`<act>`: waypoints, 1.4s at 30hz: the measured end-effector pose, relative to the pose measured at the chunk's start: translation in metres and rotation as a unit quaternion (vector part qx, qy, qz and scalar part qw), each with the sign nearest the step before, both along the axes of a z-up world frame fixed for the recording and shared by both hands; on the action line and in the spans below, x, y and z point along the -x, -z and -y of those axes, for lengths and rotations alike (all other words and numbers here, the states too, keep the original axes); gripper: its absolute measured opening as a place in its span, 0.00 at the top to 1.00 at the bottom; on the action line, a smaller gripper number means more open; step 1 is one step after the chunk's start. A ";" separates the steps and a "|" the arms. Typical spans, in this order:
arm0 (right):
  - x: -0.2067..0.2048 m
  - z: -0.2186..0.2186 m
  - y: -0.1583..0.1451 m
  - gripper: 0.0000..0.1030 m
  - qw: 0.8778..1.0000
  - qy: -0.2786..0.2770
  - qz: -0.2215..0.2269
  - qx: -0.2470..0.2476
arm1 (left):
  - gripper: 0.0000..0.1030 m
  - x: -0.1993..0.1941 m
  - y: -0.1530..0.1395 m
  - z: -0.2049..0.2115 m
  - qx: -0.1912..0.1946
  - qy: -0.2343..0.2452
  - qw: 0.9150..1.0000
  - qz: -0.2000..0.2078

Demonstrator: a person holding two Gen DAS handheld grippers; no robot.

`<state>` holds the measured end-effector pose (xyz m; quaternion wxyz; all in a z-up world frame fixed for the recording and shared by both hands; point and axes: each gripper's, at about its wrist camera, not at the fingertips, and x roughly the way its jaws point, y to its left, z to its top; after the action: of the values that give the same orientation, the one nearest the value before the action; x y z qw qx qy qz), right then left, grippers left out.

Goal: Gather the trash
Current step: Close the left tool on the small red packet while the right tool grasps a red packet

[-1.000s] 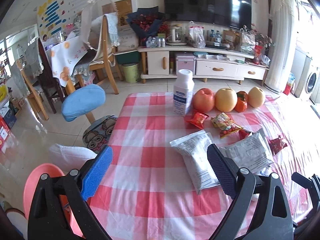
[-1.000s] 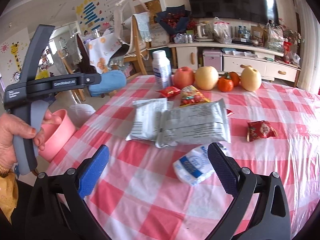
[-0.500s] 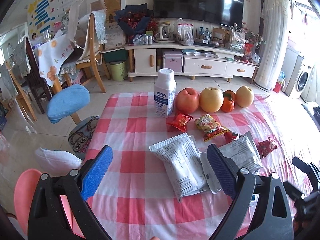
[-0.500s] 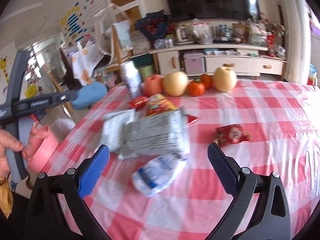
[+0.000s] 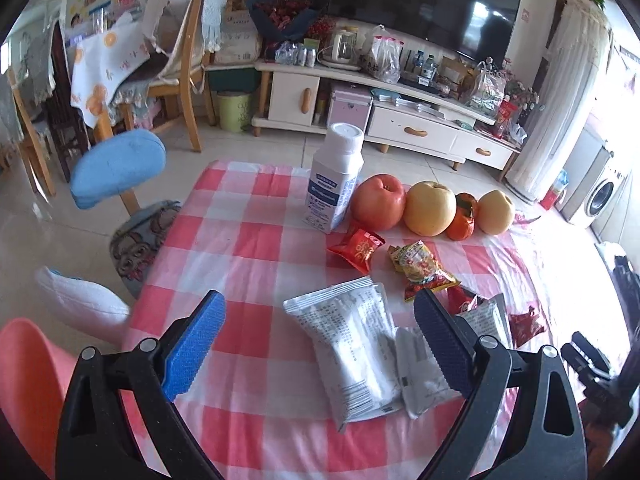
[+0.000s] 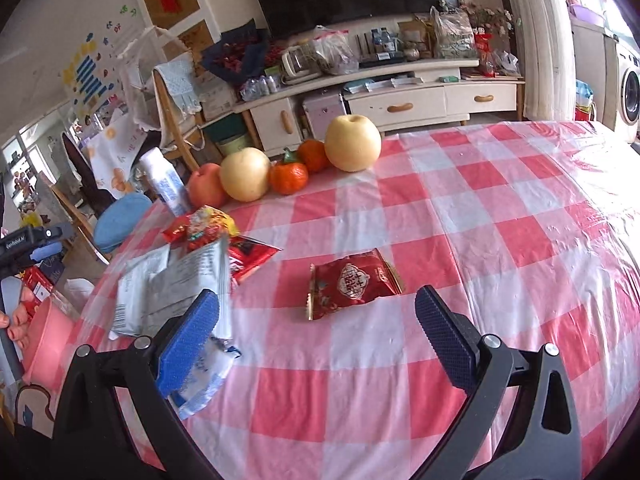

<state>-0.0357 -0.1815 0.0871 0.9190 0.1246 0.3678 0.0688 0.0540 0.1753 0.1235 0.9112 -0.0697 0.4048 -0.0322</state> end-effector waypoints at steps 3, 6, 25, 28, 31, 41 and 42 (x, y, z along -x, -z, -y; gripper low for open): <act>-0.012 0.003 0.008 0.04 1.000 0.002 -0.013 0.006 | 0.08 -0.019 0.012 0.009 0.012 0.004 1.000 -0.015; -0.022 0.005 0.013 0.04 1.000 0.002 -0.023 0.006 | 0.09 -0.040 0.025 0.025 0.017 0.007 0.999 -0.028; -0.062 0.023 0.033 0.04 0.998 -0.033 -0.055 -0.017 | 0.26 -0.134 0.085 0.064 -0.071 0.069 0.993 -0.066; -0.065 0.020 0.034 0.04 0.998 -0.041 -0.056 -0.011 | 0.26 -0.140 0.091 0.069 -0.077 0.088 0.991 -0.073; -0.068 0.020 0.036 0.04 0.997 -0.042 -0.058 -0.011 | 0.34 -0.146 0.098 0.072 -0.084 0.095 0.988 -0.083; -0.079 0.008 0.043 0.04 0.996 -0.063 -0.059 0.010 | 0.57 -0.150 0.112 0.082 -0.083 0.104 0.986 -0.101; -0.080 0.006 0.044 0.04 0.996 -0.064 -0.061 0.020 | 0.57 -0.148 0.112 0.084 -0.084 0.105 0.986 -0.100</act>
<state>0.0447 -0.1876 0.0426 0.8907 0.0867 0.4318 0.1125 0.2023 0.0914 0.0117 0.8601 0.0473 0.5005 -0.0869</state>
